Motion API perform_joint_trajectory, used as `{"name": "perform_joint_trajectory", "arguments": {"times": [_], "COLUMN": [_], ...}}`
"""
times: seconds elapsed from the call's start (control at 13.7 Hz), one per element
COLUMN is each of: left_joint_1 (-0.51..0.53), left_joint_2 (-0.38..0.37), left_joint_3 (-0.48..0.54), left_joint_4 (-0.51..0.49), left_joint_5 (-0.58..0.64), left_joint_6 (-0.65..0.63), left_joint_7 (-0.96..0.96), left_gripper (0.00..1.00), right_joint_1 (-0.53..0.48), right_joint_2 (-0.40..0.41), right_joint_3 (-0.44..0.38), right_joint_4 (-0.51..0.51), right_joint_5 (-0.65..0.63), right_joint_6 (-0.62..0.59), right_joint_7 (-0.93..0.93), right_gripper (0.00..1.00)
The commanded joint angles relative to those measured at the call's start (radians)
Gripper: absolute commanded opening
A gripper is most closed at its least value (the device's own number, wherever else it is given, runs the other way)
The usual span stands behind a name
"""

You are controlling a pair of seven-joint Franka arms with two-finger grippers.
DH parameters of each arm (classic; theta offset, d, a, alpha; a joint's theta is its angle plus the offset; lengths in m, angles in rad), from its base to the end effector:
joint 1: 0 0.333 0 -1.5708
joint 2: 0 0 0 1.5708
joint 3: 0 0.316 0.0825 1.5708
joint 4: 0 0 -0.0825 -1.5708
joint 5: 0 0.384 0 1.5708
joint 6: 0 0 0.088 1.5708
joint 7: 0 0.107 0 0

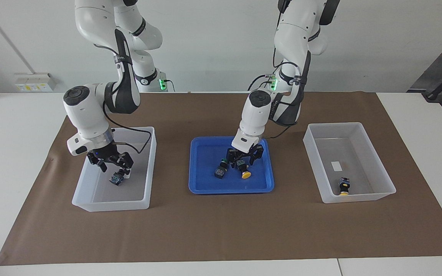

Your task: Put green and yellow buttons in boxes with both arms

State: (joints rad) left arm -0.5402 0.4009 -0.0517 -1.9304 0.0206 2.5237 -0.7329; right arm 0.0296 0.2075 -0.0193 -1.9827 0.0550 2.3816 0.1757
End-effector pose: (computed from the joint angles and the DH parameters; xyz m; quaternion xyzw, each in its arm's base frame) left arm 0.5331 -0.3563 0.2990 0.9932 0.0653 0.0741 0.0617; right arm 0.6131 0.0073 0.3812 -0.9902 0.0998 -0.0934 0.0276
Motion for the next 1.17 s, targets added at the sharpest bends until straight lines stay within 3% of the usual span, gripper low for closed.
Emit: {"name": "perform_joint_trajectory", "arguments": {"times": [0.0,0.15,0.22,0.44,0.8,1.09], "left_joint_1": [-0.018,-0.017,-0.014,0.017,0.153,0.314], "left_joint_2": [-0.01,-0.013,-0.023,-0.095,-0.261,-0.297], "left_joint_3": [0.018,0.02,0.021,0.023,0.021,0.024], "left_joint_4": [-0.019,-0.004,-0.001,-0.005,-0.01,0.002], "left_joint_5": [0.01,0.01,0.012,0.013,0.013,0.013], "left_joint_6": [0.003,-0.074,-0.101,-0.167,-0.365,-0.419], "left_joint_7": [-0.017,-0.017,-0.014,0.007,0.301,0.545], "left_gripper": [0.22,0.09,0.07,0.06,0.03,0.03], "right_joint_1": [0.033,0.064,0.088,0.189,0.355,0.49], "right_joint_2": [-0.033,-0.039,-0.039,-0.033,0.067,0.179], "right_joint_3": [0.004,0.005,0.005,0.01,0.012,0.009], "right_joint_4": [0.089,0.134,0.143,0.143,0.145,0.175], "right_joint_5": [0.011,0.011,0.011,0.011,0.006,-0.018], "right_joint_6": [-0.132,-0.171,-0.176,-0.154,-0.006,0.103], "right_joint_7": [0.063,0.102,0.141,0.263,0.416,0.588], "right_gripper": [1.0,1.0,1.0,1.0,1.0,1.0]}}
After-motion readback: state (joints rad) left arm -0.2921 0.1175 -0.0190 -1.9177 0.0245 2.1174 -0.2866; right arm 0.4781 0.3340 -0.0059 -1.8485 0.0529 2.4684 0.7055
